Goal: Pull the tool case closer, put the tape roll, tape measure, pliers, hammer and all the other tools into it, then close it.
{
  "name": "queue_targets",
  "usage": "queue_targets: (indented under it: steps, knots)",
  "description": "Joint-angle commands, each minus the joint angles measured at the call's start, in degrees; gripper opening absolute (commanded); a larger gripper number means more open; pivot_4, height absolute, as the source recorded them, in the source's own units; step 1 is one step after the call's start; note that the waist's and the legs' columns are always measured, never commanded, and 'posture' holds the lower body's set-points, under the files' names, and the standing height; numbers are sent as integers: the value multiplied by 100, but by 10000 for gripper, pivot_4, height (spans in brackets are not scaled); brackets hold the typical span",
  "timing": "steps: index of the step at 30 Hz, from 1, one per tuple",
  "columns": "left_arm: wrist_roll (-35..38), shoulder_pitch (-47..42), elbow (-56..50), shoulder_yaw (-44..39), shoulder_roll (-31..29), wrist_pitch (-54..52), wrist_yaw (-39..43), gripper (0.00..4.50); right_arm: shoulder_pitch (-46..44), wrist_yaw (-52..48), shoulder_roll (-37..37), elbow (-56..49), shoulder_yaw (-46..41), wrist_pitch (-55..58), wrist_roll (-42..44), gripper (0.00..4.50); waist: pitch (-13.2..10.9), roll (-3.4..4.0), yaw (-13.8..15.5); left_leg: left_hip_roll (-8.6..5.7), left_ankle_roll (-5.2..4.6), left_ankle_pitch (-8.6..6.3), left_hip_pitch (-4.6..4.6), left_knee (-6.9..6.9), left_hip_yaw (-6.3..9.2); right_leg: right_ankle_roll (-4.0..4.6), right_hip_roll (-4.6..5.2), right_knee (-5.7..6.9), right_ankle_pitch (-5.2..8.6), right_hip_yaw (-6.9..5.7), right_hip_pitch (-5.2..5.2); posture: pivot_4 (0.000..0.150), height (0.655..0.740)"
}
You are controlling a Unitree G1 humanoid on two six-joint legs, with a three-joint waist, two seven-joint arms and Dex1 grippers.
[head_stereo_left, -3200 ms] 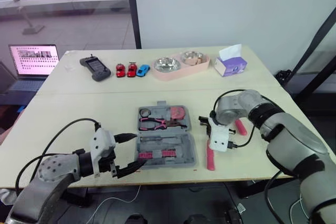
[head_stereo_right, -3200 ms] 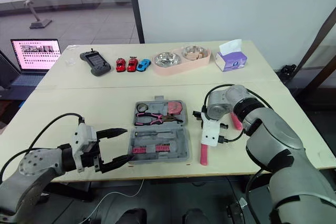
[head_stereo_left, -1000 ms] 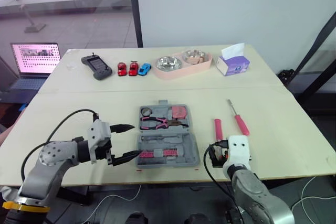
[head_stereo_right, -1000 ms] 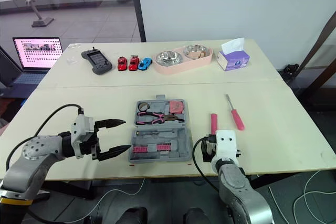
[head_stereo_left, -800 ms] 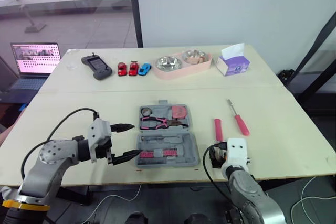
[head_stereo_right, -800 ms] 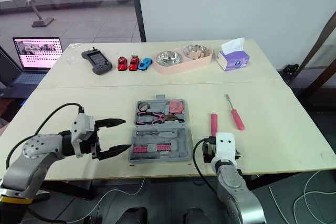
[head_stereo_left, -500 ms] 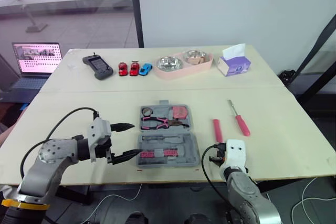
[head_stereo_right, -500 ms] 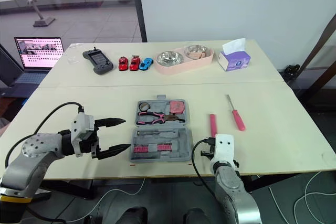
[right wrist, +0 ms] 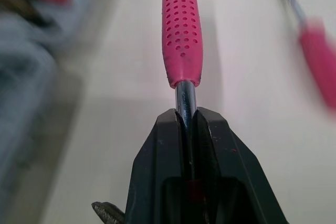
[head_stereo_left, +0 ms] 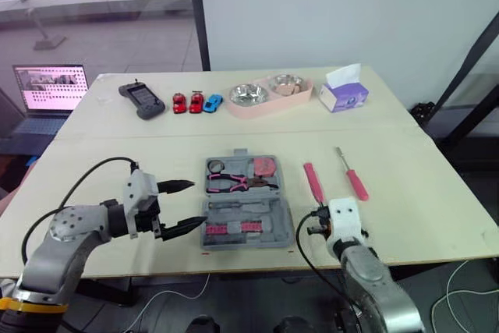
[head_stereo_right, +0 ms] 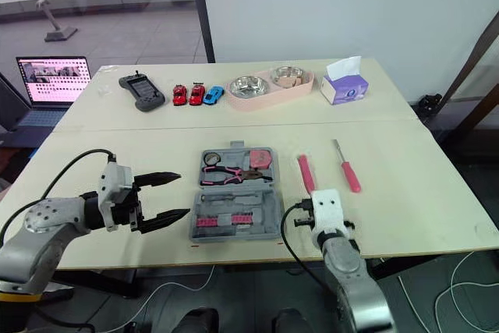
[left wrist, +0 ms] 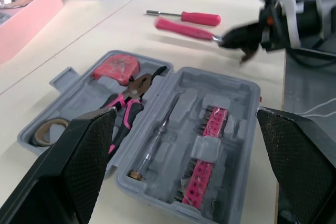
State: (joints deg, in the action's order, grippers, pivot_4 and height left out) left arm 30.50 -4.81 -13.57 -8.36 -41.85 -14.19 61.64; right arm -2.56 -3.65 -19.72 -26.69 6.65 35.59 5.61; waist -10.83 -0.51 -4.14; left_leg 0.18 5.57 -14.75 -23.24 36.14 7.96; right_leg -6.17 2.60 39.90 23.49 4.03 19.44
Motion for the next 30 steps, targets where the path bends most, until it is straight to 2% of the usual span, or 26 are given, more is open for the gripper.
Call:
queue_targets:
  steps: [1,3,6,10,13,22,30]
  knots:
    - [187,127,221,-419,-164,58,230,45000,-1140,-1415,-609,-923,136,845,871,365,0,0,0,1,0,0,0,-1,1,0,-1,1,0,-1,1,1500,7400]
    - [116,208,483,-533,-243,242,422,45000,-1894,-2121,-1027,-951,224,1657,1412,365,1,-2,19,6,0,0,2,-1,3,1,-6,2,0,-4,-2,1500,7400]
    - [-15,322,1003,-681,-401,585,761,45000,-3294,-3253,-1781,-624,928,2599,1809,365,-1,1,36,3,-1,0,0,0,8,1,4,-3,0,-12,-6,1500,7400]
    - [-205,397,1382,-647,-534,942,1023,45000,-4831,-4070,-2259,237,2374,2904,1326,365,-1,0,43,-2,-1,-1,-2,4,11,1,12,-5,0,-14,-4,1500,7400]
    - [-326,483,1458,-617,-532,1165,1106,45000,-5693,-4475,-2255,740,3254,3031,1001,365,0,-2,17,-5,-1,0,-5,5,14,1,13,-1,0,-15,5,1500,7400]
    - [-369,805,1302,-621,-400,1534,1169,45000,-6170,-4624,-1649,738,4190,3840,931,365,0,-2,-3,-4,0,0,-13,3,13,1,14,12,0,-15,23,1500,7400]
    - [-446,833,1456,-573,-211,2049,1202,45000,-6254,-4545,-1302,907,4289,4279,1004,365,0,-2,5,-11,2,1,-13,5,15,1,23,14,0,-18,23,1500,7400]
